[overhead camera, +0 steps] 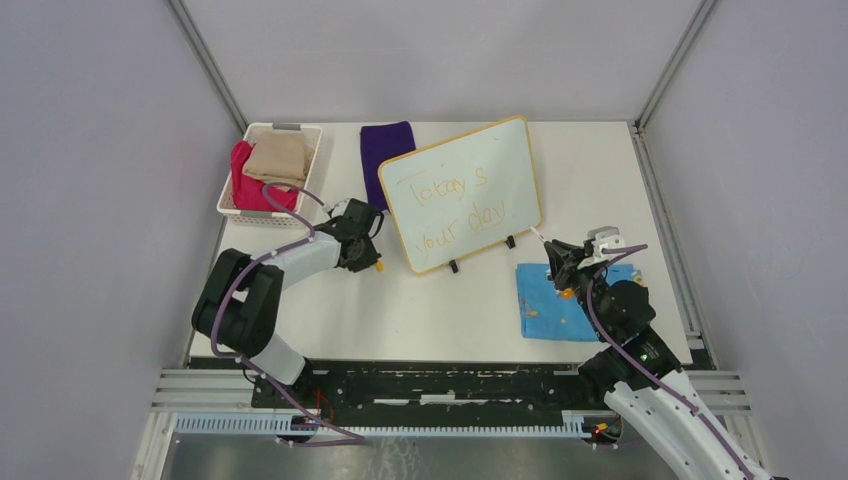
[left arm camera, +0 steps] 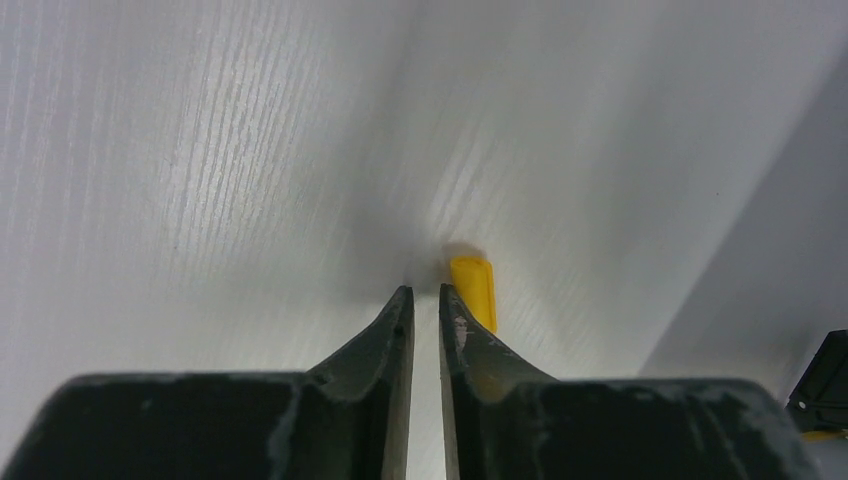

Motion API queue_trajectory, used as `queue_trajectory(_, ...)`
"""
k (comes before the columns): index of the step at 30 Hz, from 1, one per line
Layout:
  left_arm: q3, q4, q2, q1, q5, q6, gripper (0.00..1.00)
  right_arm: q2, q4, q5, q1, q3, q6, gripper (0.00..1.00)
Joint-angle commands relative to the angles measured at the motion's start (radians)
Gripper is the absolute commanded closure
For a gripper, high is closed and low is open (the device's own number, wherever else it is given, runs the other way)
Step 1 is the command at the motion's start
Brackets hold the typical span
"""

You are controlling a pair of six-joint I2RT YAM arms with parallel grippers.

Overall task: Write a sentence on the whiteboard
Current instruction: Close the whiteboard marker at the center of the board.

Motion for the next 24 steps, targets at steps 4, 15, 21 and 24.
queue_trajectory(4, 0.007, 0.042, -0.056, 0.014, -0.005, 0.055, 0.69, 0.013, 0.038, 0.017, 0.008, 0.011, -0.010, 1.00)
queue_trajectory(15, 0.010, 0.014, -0.142, -0.006, 0.020, 0.075, 0.59, 0.029, 0.052, 0.004, 0.009, 0.014, 0.002, 1.00)
queue_trajectory(21, 0.036, 0.021, -0.073, -0.040, 0.000, 0.080, 0.58, 0.026, 0.045, 0.008, 0.009, 0.020, 0.000, 1.00)
queue_trajectory(24, 0.055, 0.022, -0.036, -0.047, -0.007, 0.081, 0.58, 0.026, 0.043, 0.009, 0.009, 0.020, -0.001, 1.00)
